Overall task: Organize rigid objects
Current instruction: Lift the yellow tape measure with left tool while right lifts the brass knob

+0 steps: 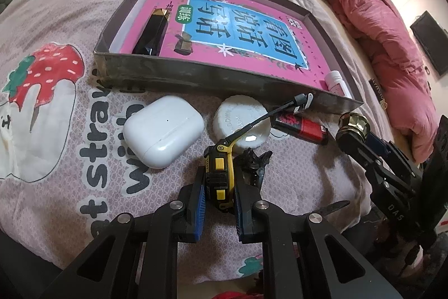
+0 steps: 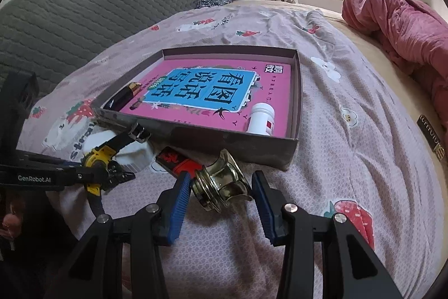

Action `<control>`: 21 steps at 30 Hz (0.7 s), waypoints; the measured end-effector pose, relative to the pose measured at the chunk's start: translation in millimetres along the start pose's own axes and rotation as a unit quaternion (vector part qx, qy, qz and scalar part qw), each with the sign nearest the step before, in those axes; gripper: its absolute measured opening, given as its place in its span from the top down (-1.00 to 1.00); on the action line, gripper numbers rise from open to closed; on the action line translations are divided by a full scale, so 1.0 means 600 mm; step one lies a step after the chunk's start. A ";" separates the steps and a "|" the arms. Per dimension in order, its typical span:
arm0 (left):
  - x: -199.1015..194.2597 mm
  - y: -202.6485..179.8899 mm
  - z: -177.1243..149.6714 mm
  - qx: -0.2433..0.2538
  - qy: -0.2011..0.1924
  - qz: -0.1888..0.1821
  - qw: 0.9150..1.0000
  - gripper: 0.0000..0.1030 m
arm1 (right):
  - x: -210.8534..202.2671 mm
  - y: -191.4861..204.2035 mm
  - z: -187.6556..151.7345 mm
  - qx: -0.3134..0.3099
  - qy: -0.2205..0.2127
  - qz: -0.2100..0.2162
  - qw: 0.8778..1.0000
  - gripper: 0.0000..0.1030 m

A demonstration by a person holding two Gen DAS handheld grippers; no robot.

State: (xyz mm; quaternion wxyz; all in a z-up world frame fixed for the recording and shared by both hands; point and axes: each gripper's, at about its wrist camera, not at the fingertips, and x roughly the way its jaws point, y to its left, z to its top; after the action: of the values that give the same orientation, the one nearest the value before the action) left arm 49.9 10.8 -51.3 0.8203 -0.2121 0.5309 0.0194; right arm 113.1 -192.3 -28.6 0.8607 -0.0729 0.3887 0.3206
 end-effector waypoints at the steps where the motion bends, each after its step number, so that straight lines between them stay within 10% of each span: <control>1: -0.003 0.000 -0.001 0.002 -0.002 0.000 1.000 0.66 | -0.001 0.001 0.001 0.002 -0.001 0.000 1.000 0.12; 21: -0.045 -0.016 0.002 0.029 -0.037 0.003 0.999 0.66 | -0.010 0.004 0.005 0.030 -0.009 0.023 0.999 0.12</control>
State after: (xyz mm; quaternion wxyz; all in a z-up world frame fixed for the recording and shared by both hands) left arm 41.8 8.0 -23.9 0.8451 -0.1860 0.5010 0.0141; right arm 110.5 -192.6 -21.8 0.8583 -0.0358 0.3922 0.3291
